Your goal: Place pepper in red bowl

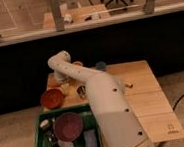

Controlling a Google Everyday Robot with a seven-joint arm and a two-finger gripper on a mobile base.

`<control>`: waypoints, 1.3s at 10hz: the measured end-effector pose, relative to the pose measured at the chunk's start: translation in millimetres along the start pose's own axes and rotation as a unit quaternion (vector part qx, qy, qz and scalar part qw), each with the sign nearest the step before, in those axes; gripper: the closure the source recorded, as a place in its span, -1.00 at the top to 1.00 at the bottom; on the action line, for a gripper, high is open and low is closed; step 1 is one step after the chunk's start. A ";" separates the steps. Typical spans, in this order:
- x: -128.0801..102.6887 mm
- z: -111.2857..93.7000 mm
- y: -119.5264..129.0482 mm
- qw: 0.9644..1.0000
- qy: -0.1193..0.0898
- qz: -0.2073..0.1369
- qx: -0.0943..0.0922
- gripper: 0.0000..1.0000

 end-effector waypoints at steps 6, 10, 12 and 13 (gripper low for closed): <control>4.4 0.7 2.8 1.000 0.007 -0.008 -0.023 -0.56; 11.9 -4.0 9.6 0.999 0.003 0.002 -0.034 -0.86; 18.5 -23.3 14.6 1.000 -0.006 0.015 -0.023 -0.86; 20.1 -34.3 13.8 1.000 -0.008 0.020 -0.013 -0.86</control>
